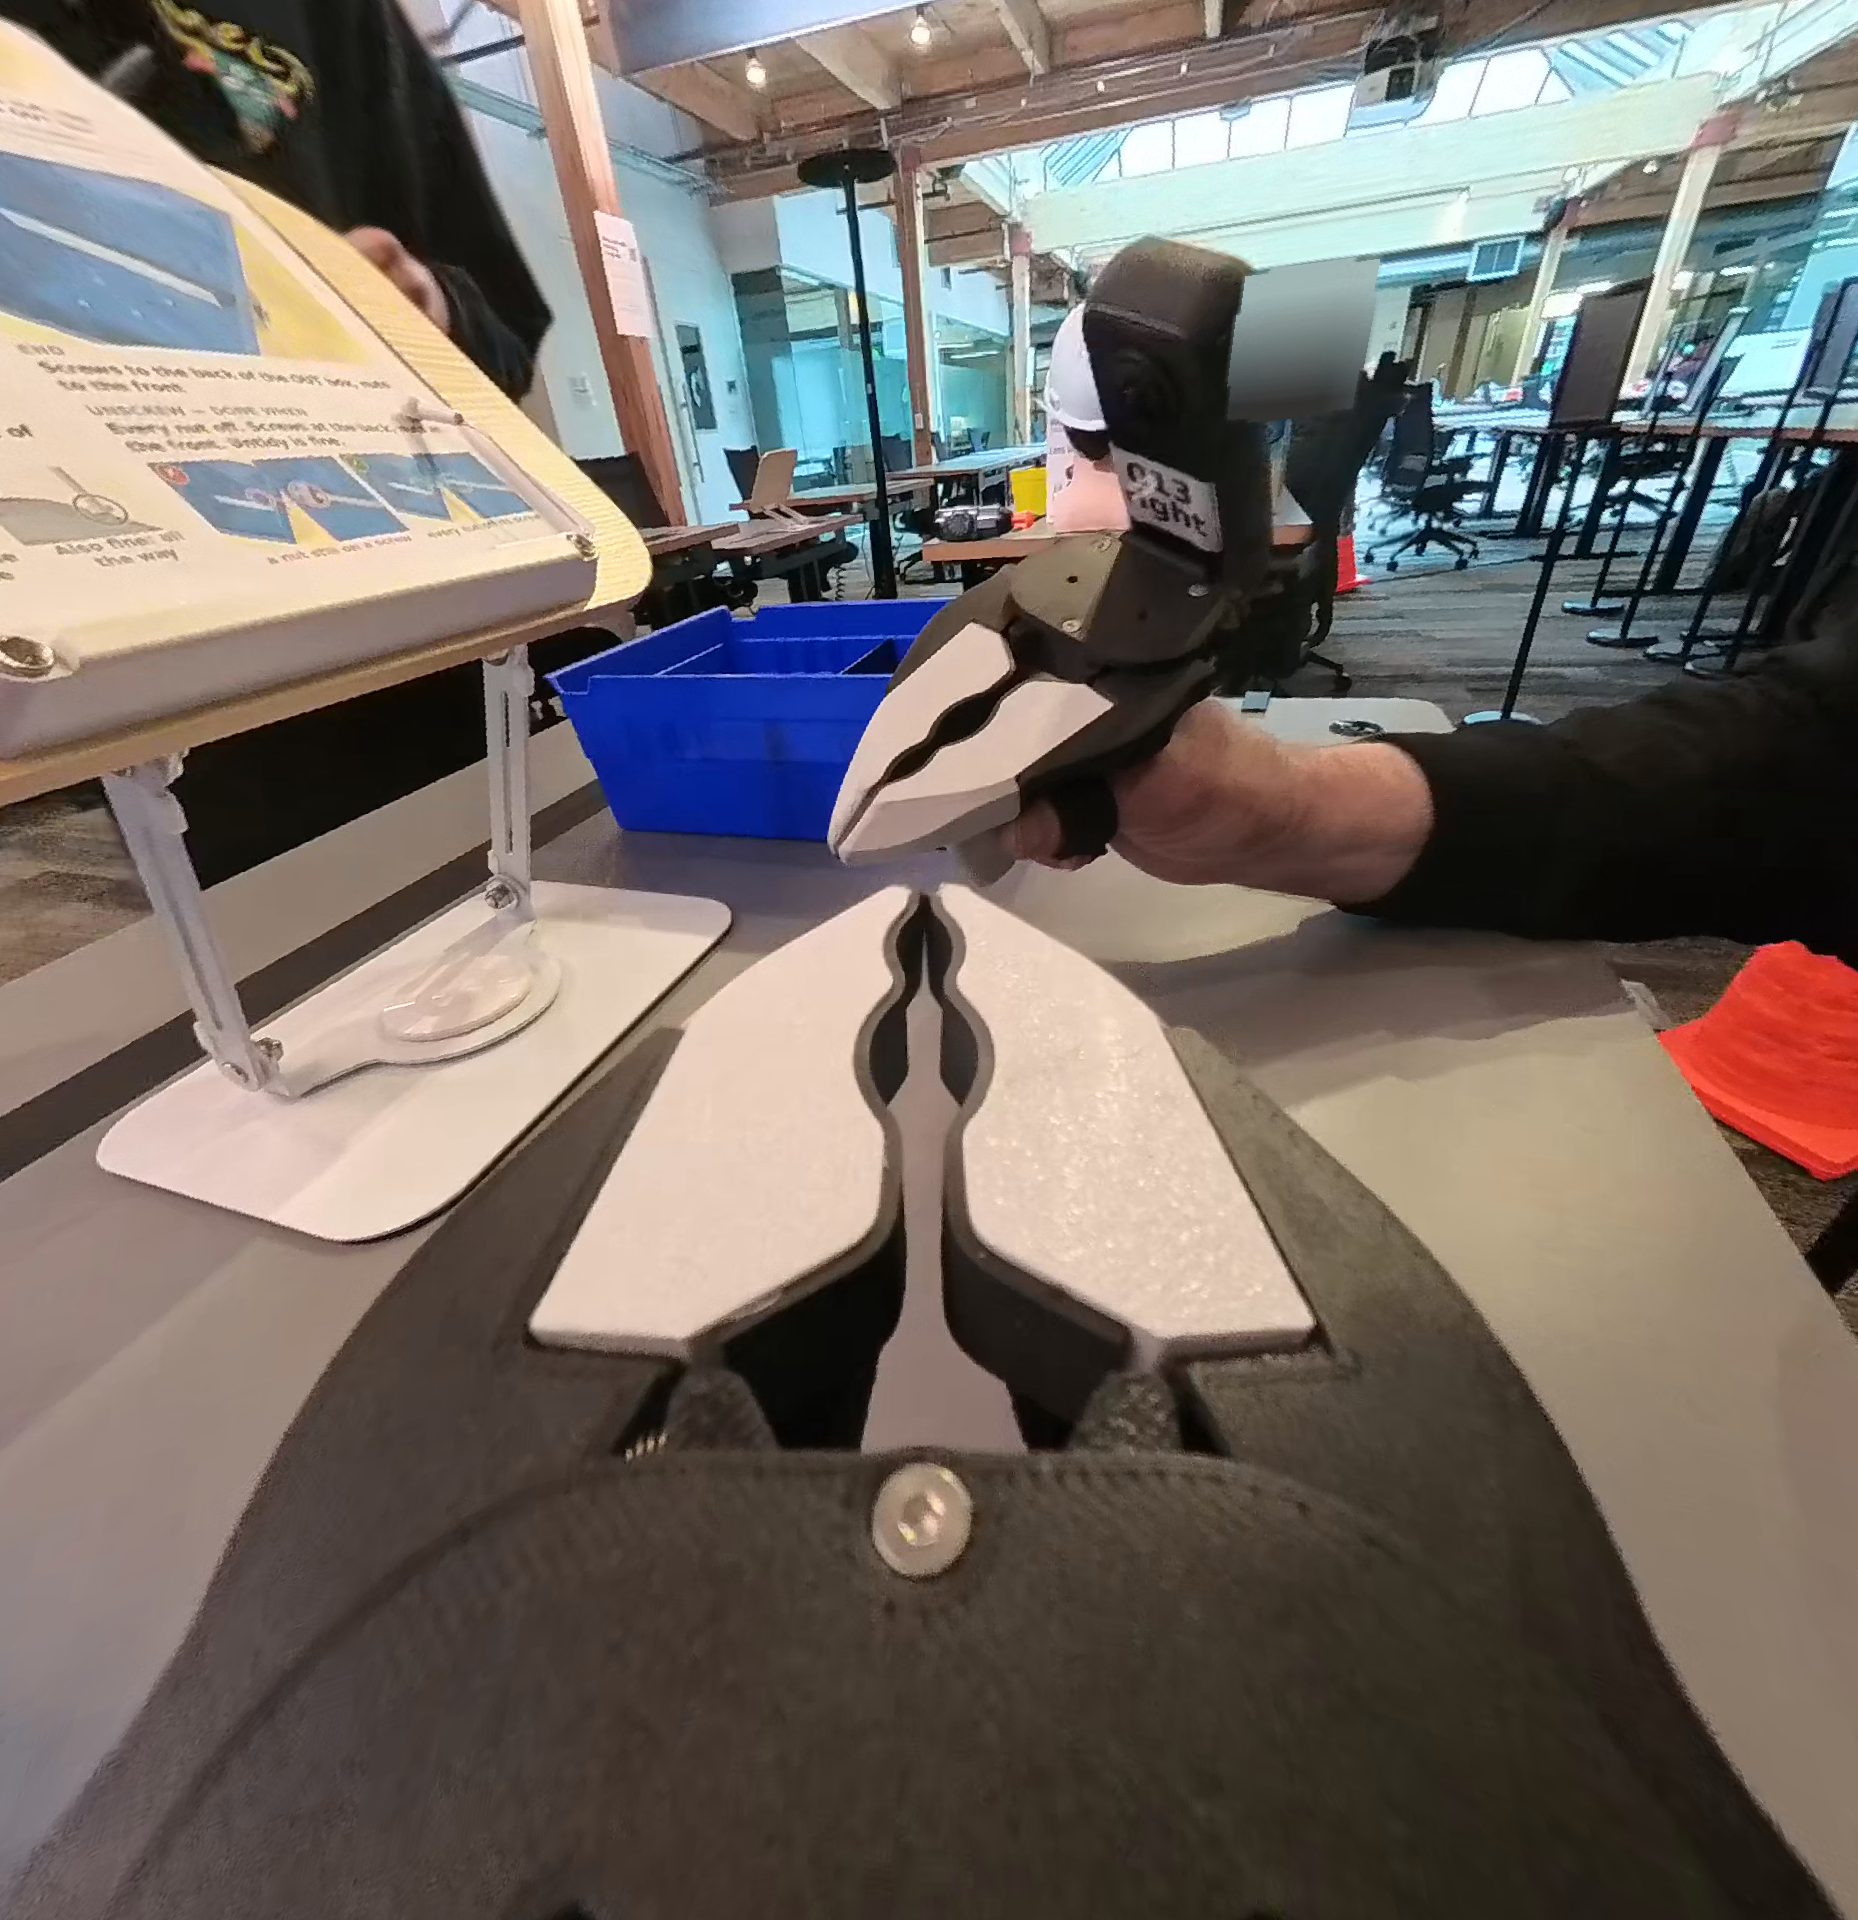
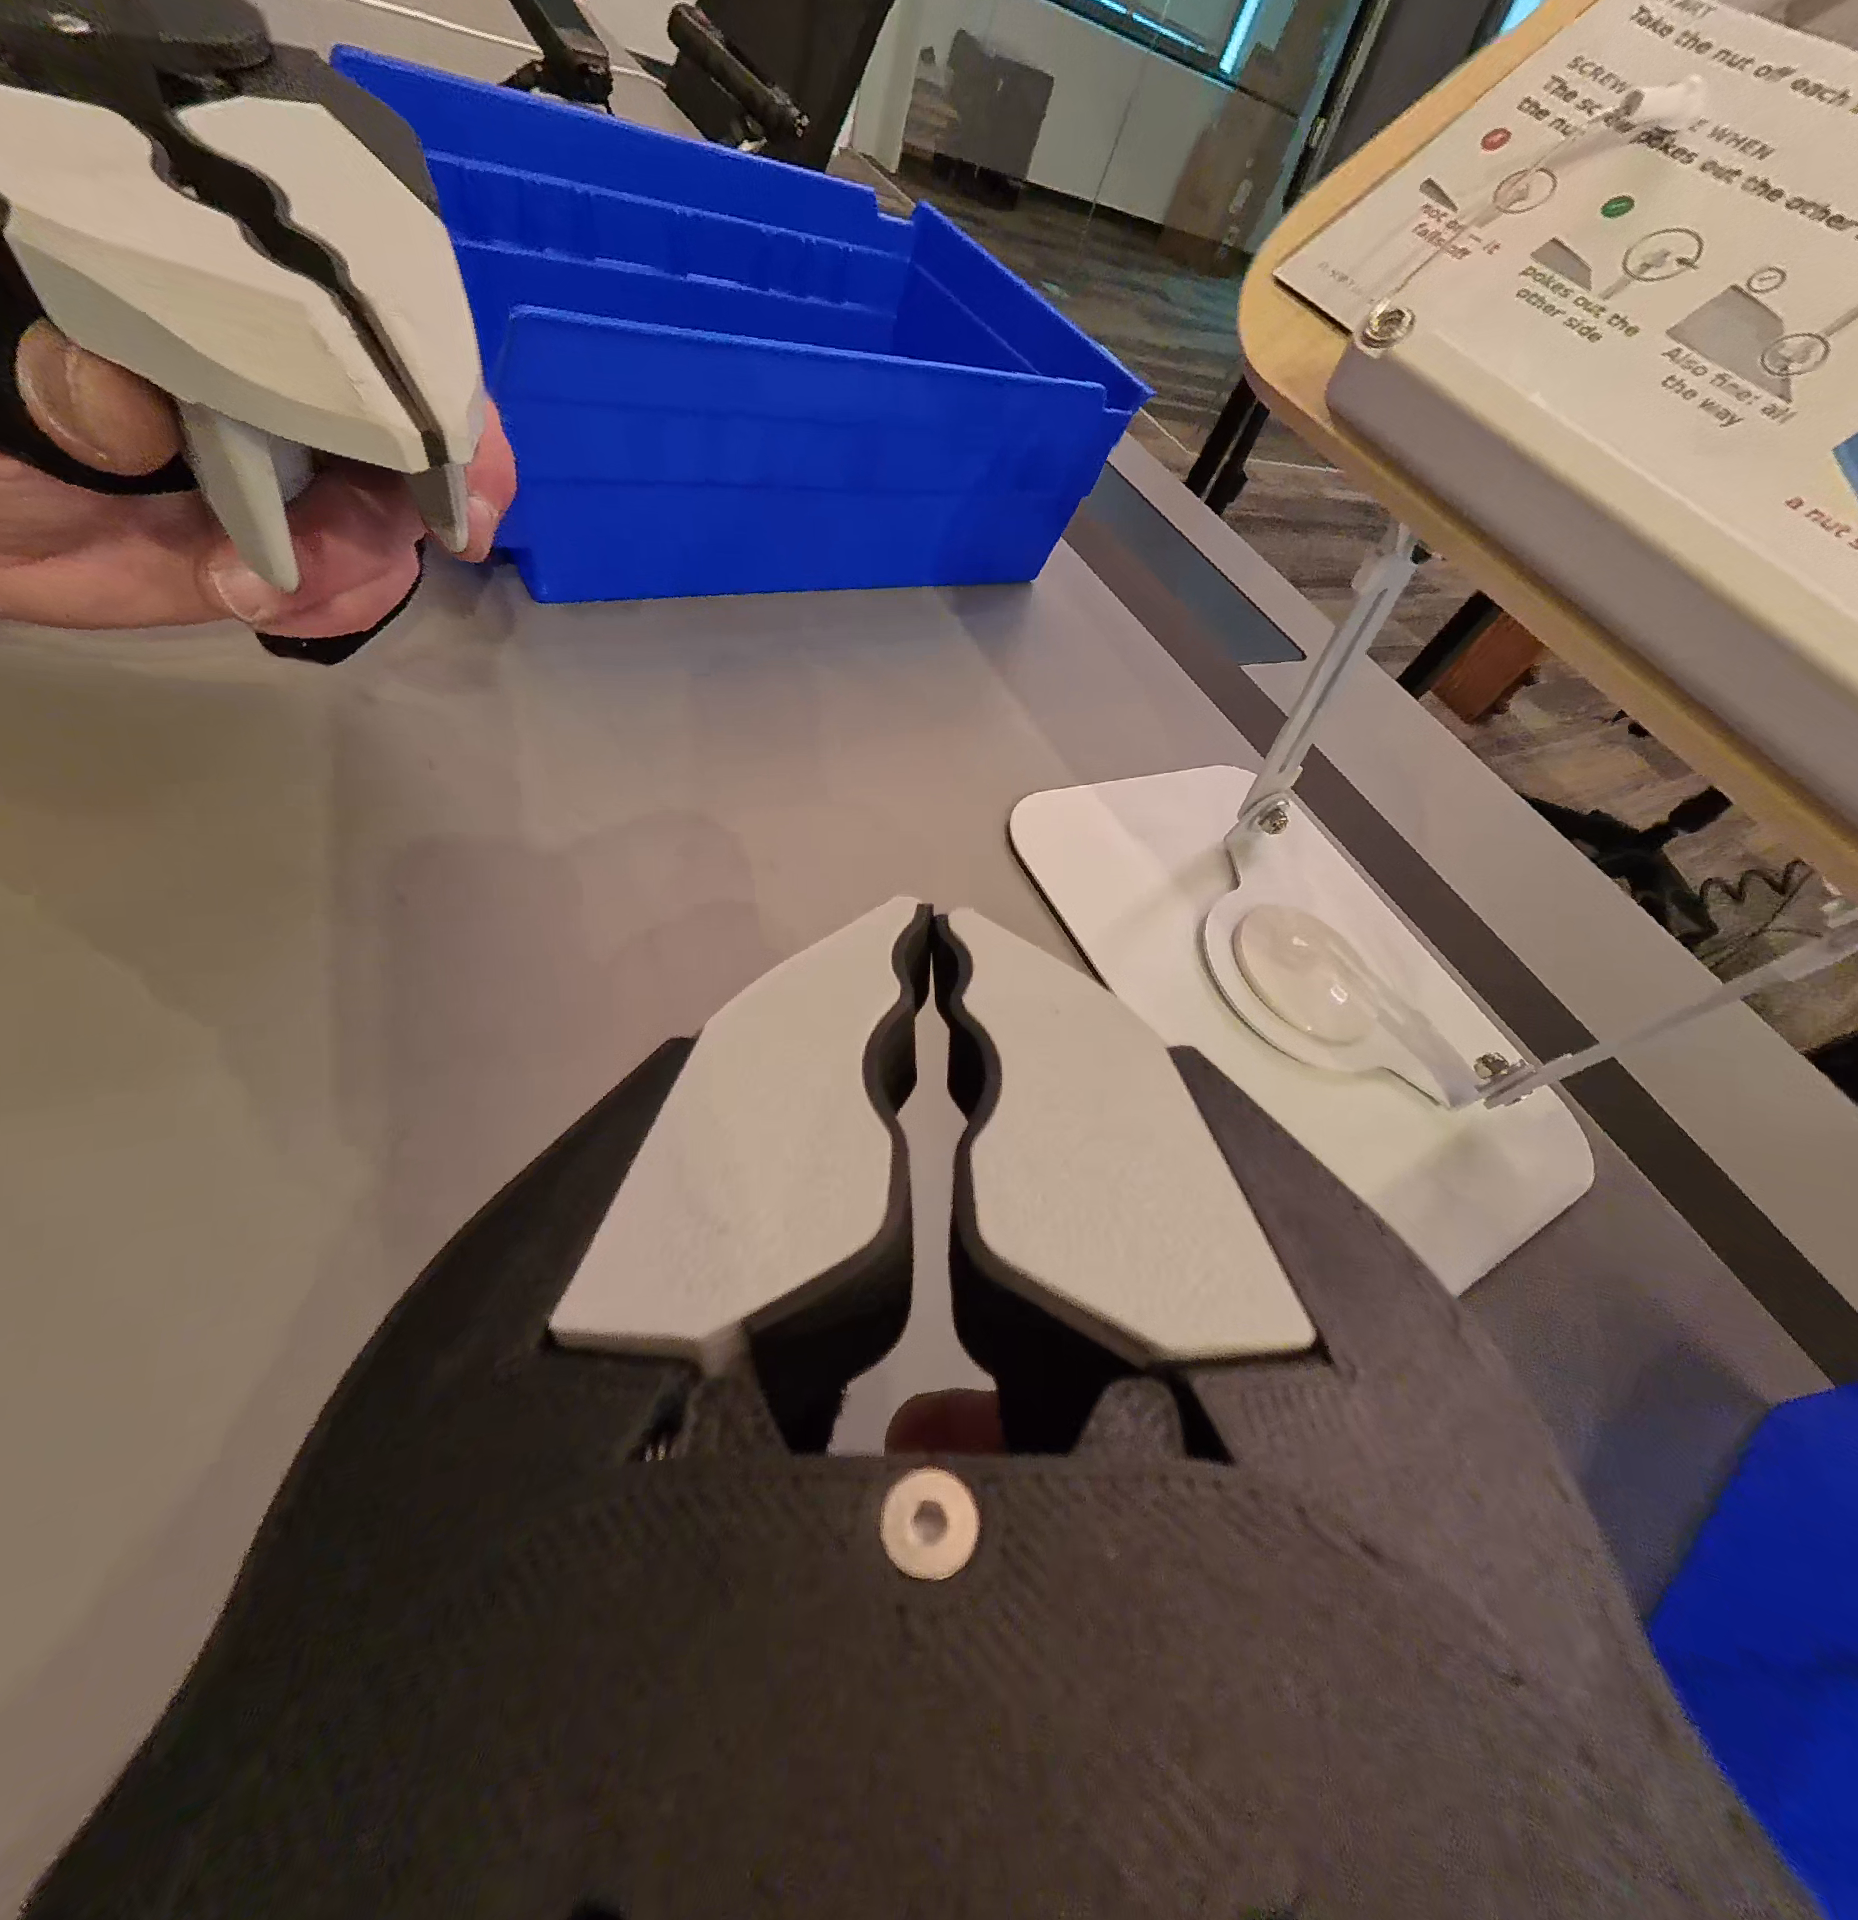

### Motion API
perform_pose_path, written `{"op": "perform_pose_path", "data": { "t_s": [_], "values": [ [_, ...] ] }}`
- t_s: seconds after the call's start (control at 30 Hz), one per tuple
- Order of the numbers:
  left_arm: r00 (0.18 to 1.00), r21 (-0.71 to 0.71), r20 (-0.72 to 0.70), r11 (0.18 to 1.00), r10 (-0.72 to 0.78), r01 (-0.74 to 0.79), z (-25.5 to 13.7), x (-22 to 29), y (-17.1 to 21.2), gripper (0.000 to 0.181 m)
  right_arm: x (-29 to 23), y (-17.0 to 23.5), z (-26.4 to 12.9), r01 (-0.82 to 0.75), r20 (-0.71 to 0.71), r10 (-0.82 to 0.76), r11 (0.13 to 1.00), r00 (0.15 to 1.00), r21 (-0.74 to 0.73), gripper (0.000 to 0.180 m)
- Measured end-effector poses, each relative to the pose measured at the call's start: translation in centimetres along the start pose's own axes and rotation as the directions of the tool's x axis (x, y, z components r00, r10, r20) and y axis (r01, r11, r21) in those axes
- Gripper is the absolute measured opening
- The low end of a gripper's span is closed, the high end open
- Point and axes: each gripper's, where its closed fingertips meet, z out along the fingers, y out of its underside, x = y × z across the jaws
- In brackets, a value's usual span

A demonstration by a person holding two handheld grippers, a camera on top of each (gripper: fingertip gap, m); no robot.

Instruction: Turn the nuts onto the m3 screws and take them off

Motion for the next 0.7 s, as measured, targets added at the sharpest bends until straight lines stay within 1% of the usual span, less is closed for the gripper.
{"op": "perform_pose_path", "data": {
  "t_s": [0.07, 0.1, 0.17, 0.23, 0.27, 0.3, 0.37, 0.4, 0.47, 0.53, 0.6, 0.67, 0.7],
  "values": [
    [0.999, 0.003, 0.039, 1.000, -0.027, 0.027, 0.2, -0.7, 0.0, 0.000, 0.5, 0.0, -0.1, -0.038, -0.020, 0.038, 0.999, 0.999, 0.008, 0.000],
    [0.995, -0.012, 0.093, 0.999, -0.045, 0.046, 0.3, -1.5, 0.3, 0.000, 0.7, -0.3, -0.3, -0.058, -0.017, 0.059, 0.998, 0.998, 0.031, 0.000],
    [0.980, -0.084, 0.195, 0.995, -0.038, 0.055, 0.8, -3.0, 1.3, 0.000, 0.6, -1.7, -1.3, -0.126, 0.028, 0.123, 0.985, 0.992, 0.116, 0.003],
    [0.969, -0.183, 0.246, 0.982, -0.004, 0.051, 1.6, -3.8, 2.4, 0.000, 0.0, -3.8, -3.0, -0.137, 0.106, 0.119, 0.973, 0.987, 0.185, 0.012],
    [0.966, -0.226, 0.257, 0.973, 0.007, 0.053, 2.0, -4.1, 2.7, 0.001, -1.3, -5.2, -4.1, -0.106, 0.170, 0.070, 0.971, 0.983, 0.214, 0.014],
    [0.965, -0.285, 0.261, 0.958, 0.036, 0.041, 2.5, -4.2, 3.2, 0.001, -3.1, -6.7, -5.2, -0.060, 0.247, -0.001, 0.969, 0.969, 0.242, 0.021],
    [0.956, -0.408, 0.270, 0.913, 0.115, 0.006, 3.2, -4.8, 4.6, 0.000, -7.1, -8.8, -6.4, 0.028, 0.361, -0.119, 0.969, 0.925, 0.247, 0.036],
    [0.957, -0.427, 0.268, 0.904, 0.112, 0.013, 3.6, -4.8, 5.0, 0.000, -9.4, -9.6, -6.6, 0.075, 0.413, -0.176, 0.966, 0.894, 0.248, 0.042],
    [0.950, -0.478, 0.277, 0.879, 0.144, 0.006, 4.3, -5.2, 5.9, 0.000, -13.7, -10.5, -5.9, 0.190, 0.483, -0.274, 0.958, 0.831, 0.216, 0.057],
    [0.940, -0.561, 0.279, 0.828, 0.195, -0.005, 4.7, -5.9, 7.4, 0.000, -17.2, -10.7, -4.7, 0.326, 0.512, -0.369, 0.929, 0.775, 0.176, 0.064],
    [0.928, -0.616, 0.268, 0.787, 0.258, -0.041, 5.2, -6.5, 8.1, 0.000, -20.0, -10.9, -3.3, 0.420, 0.546, -0.426, 0.896, 0.722, 0.143, 0.074],
    [0.911, -0.649, 0.271, 0.758, 0.310, -0.065, 5.4, -7.0, 7.9, 0.000, -21.4, -10.7, -1.4, 0.500, 0.555, -0.457, 0.862, 0.695, 0.083, 0.084],
    [0.902, -0.666, 0.272, 0.742, 0.336, -0.075, 5.6, -7.3, 7.8, 0.000, -21.6, -10.6, -0.3, 0.524, 0.551, -0.461, 0.850, 0.695, 0.050, 0.089]
  ]
}}
